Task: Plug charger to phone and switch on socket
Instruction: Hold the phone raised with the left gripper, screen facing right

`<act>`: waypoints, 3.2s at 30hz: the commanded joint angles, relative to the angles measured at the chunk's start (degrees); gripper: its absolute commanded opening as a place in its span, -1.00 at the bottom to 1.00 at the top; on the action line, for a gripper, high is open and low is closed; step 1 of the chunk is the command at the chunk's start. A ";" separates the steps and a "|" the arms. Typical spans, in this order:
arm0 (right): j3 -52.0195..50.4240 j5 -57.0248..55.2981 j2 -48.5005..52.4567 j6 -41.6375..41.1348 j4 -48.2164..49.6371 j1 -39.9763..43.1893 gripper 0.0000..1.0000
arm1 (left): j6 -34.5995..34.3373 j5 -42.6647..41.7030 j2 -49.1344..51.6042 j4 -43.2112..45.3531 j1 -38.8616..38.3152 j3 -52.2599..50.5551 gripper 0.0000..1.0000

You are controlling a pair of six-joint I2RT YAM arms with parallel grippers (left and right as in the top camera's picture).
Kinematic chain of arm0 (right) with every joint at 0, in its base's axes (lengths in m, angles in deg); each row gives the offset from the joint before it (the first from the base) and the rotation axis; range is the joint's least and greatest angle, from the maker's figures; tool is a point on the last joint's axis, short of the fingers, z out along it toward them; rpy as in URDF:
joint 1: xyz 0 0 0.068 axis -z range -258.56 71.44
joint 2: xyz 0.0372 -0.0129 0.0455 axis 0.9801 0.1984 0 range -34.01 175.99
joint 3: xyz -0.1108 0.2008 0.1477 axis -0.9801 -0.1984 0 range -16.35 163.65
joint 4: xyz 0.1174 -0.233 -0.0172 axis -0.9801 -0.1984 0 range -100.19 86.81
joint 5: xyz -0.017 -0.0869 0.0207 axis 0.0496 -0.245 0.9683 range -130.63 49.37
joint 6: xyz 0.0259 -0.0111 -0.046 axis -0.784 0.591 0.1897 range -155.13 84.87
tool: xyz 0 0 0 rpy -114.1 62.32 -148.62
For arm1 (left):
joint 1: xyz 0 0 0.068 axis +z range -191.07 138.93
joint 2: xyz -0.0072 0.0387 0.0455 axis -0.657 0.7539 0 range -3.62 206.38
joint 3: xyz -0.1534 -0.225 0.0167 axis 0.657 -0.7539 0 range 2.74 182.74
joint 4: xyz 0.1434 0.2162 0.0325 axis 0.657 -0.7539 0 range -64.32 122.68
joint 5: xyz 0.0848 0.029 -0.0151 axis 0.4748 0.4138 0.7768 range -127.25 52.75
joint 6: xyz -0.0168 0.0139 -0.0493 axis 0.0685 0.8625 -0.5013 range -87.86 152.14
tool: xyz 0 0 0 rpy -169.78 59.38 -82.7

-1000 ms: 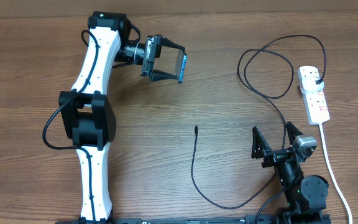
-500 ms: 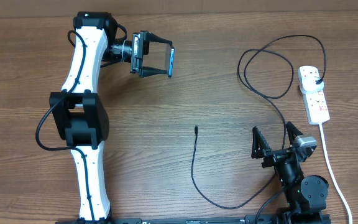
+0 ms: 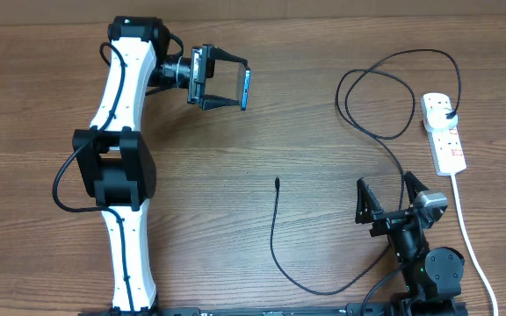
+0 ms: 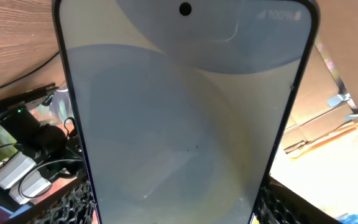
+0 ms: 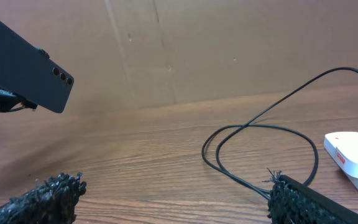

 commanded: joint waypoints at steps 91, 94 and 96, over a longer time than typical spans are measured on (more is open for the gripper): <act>12.66 0.33 4.15 0.00 -6.58 -0.33 1.00 | 18.62 9.55 0.26 -0.31 -2.95 1.70 -0.92; 17.90 0.35 9.16 0.00 -8.83 -0.33 1.00 | 18.62 9.44 0.26 -0.31 -2.95 1.70 -0.92; 21.64 0.59 13.51 0.00 -10.19 -0.33 1.00 | 18.60 9.44 0.26 -0.31 -2.95 1.70 -0.92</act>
